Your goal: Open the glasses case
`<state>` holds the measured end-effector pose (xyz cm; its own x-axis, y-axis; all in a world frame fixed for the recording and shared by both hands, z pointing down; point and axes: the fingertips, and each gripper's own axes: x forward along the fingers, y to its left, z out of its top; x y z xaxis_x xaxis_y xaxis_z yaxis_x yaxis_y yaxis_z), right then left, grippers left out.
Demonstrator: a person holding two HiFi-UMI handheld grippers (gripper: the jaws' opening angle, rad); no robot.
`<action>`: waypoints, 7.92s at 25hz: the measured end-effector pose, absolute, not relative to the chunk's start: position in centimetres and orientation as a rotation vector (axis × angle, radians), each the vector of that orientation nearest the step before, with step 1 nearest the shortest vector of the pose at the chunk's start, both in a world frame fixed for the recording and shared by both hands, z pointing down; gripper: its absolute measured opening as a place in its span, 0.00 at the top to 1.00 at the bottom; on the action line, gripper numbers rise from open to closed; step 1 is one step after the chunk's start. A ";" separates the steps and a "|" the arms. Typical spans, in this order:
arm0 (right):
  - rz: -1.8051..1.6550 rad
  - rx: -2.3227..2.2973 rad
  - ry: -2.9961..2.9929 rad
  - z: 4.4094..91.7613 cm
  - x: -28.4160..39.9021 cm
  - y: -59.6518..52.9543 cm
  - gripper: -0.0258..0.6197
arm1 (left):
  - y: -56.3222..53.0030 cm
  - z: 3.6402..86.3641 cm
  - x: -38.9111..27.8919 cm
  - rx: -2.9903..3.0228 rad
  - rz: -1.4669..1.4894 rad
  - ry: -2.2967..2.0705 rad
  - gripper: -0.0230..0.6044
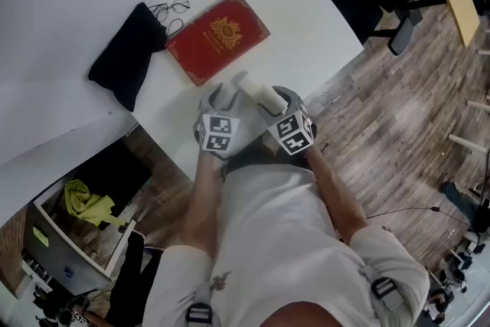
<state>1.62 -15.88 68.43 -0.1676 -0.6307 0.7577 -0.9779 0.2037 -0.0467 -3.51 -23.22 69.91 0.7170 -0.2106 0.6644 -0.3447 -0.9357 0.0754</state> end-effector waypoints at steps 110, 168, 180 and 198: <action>0.708 1.446 -1.880 69.1 1.2 -15.3 0.70 | -22.8 72.8 -2.5 2.719 1.057 -0.440 0.63; 0.760 1.535 -1.888 67.9 3.9 -15.3 0.88 | -22.9 72.7 -2.2 2.735 1.035 -0.455 0.63; 0.775 1.555 -1.891 68.2 4.7 -15.6 0.90 | -23.0 72.9 -2.5 2.715 1.055 -0.455 0.63; 0.797 1.583 -1.874 68.1 5.6 -15.8 0.92 | -23.0 72.9 -2.4 2.719 1.042 -0.459 0.63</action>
<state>5.64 -15.82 68.08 -0.1506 -0.6586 0.7373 -0.9879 0.1285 -0.0871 -2.40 -22.98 72.92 0.7043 -0.2169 0.6760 -0.3527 -0.9333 0.0680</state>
